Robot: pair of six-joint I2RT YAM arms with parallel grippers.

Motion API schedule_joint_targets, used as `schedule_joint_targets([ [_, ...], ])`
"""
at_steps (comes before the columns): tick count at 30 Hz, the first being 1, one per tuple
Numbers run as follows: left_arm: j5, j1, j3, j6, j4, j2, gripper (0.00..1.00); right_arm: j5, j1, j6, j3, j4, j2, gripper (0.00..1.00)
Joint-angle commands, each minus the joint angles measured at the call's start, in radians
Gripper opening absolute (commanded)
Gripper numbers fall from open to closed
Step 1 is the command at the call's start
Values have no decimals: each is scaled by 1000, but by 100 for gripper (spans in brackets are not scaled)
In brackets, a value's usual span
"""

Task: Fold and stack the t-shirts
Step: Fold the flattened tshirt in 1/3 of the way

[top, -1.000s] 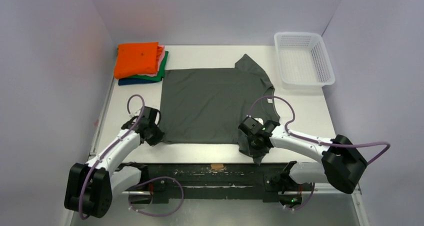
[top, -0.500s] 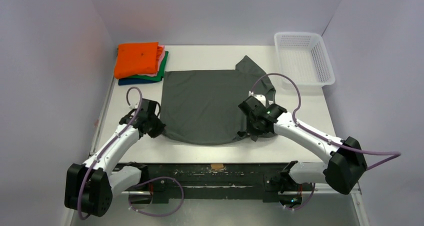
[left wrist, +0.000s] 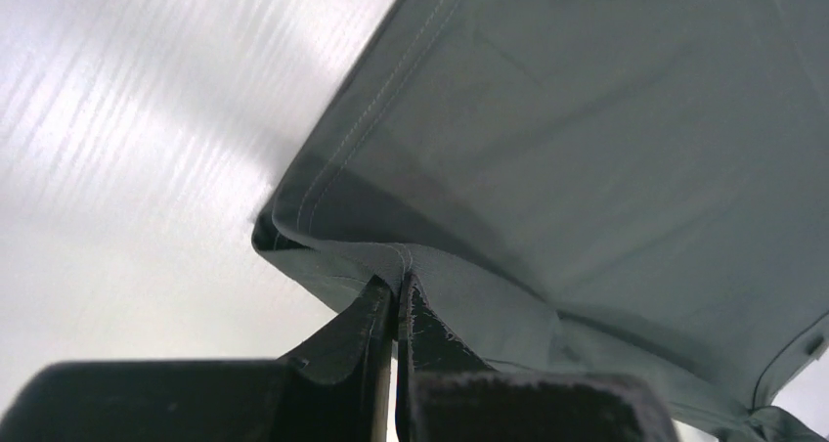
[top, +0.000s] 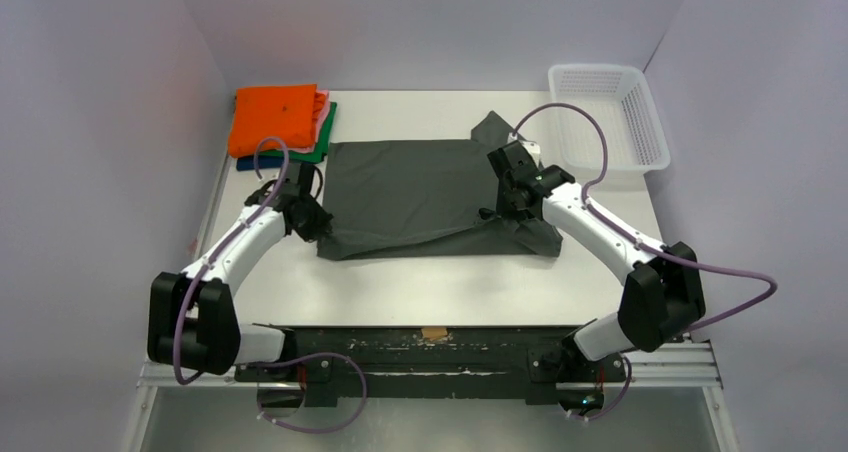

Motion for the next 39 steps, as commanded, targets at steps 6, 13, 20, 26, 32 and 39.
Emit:
schedule_joint_targets([
  [6, -9, 58, 139, 33, 28, 146, 0, -36, -78, -150, 179, 81, 153, 0],
  [13, -15, 83, 202, 42, 40, 247, 0, -91, -123, -344, 305, 107, 302, 0],
  [20, -70, 96, 321, 56, 9, 343, 29, -88, -182, -438, 448, 132, 495, 24],
  [26, -116, 104, 361, 73, -47, 248, 100, -25, -188, -367, 465, 145, 441, 84],
  [32, 89, 65, 300, 149, 19, 202, 100, -179, -189, -230, 179, 290, 216, 89],
  [39, 202, -46, 224, 150, 115, 261, 100, -413, -151, -165, 34, 328, 181, 90],
])
